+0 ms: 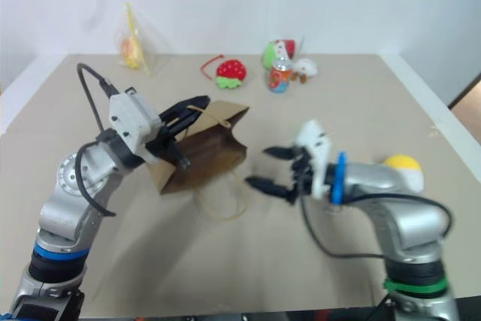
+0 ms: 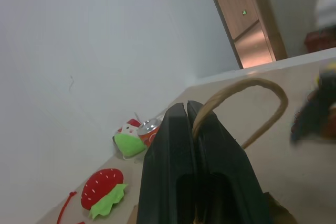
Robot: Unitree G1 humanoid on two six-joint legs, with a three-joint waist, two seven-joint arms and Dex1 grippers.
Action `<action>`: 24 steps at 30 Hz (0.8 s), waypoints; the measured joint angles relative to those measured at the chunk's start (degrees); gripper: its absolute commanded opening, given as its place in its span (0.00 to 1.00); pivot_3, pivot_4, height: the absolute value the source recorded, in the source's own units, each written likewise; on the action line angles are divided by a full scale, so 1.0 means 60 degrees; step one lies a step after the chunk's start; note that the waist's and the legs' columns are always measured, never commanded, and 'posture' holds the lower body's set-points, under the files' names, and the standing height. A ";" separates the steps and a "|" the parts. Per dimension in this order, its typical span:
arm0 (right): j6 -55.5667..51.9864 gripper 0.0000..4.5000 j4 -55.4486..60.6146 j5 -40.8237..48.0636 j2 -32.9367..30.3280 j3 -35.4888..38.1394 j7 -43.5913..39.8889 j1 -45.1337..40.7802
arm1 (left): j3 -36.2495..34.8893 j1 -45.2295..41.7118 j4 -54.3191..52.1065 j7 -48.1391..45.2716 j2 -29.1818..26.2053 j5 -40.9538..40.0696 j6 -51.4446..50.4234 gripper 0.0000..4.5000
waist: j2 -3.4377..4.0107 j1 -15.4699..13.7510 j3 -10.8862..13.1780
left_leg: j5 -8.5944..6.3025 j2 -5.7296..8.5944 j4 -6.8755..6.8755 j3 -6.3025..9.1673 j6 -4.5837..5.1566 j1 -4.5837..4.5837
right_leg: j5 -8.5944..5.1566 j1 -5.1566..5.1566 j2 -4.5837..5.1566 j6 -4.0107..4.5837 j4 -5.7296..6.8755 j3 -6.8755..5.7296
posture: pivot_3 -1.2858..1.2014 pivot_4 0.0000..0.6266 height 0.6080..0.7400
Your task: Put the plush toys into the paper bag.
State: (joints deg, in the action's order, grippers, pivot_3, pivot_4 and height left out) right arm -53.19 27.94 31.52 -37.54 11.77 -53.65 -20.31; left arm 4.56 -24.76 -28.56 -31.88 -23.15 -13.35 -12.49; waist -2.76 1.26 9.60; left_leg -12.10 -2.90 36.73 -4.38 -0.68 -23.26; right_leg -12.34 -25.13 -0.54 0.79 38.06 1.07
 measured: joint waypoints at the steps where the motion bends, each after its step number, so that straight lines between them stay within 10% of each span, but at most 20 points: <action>1: -0.0062 0.99 -0.0006 0.0054 -0.0084 0.0216 0.0003 -0.0012 | -0.0001 0.0002 0.0004 -0.0001 -0.0001 0.0001 0.0011 0.00 | 0.0000 0.0001 0.0000 | 0.0000 0.0000 0.0000 0.0000 0.0000 0.0001 | 0.0000 0.0000 0.0000 0.0000 0.0000 0.0001 | 0.52 0.24 1.00; 5: 0.1547 0.99 -0.1742 -0.1352 -0.2235 0.1410 -0.0152 0.1532 | 0.0090 0.0030 0.0098 -0.0016 0.0083 -0.0005 0.0050 0.00 | -0.0001 -0.0016 0.0000 | 0.0000 0.0013 -0.0006 0.0000 0.0001 0.0003 | -0.0006 0.0005 0.0004 0.0000 -0.0006 0.0004 | 0.52 0.24 1.00; 14: 0.3297 0.99 -0.3226 -0.2643 -0.2556 0.1039 -0.0001 0.3217 | 0.0219 0.0085 0.0095 0.0021 0.0225 0.0002 0.0041 0.00 | 0.0000 0.0014 0.0001 | 0.0004 0.0012 -0.0004 0.0006 0.0007 0.0025 | -0.0001 0.0020 -0.0008 -0.0010 -0.0003 0.0013 | 0.52 0.24 1.00; 24: 0.3693 0.13 -0.3357 -0.2694 -0.2547 0.0631 0.0253 0.3124 | 0.0212 0.0081 0.0112 0.0060 0.0266 0.0153 0.0041 0.00 | -0.0005 -0.0001 0.0000 | 0.0006 0.0039 0.0023 0.0003 0.0010 0.0030 | 0.0013 0.0047 0.0005 -0.0037 -0.0006 0.0032 | 0.52 0.24 1.00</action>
State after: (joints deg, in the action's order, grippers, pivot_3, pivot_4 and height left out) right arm -31.03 7.80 15.36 -52.82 15.55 -52.13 -1.57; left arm 5.83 -24.27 -27.88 -31.52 -21.55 -12.43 -12.25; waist -2.79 1.25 9.61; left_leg -12.06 -2.67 36.87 -4.36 -0.62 -23.08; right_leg -12.26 -24.85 -0.51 0.57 38.02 1.27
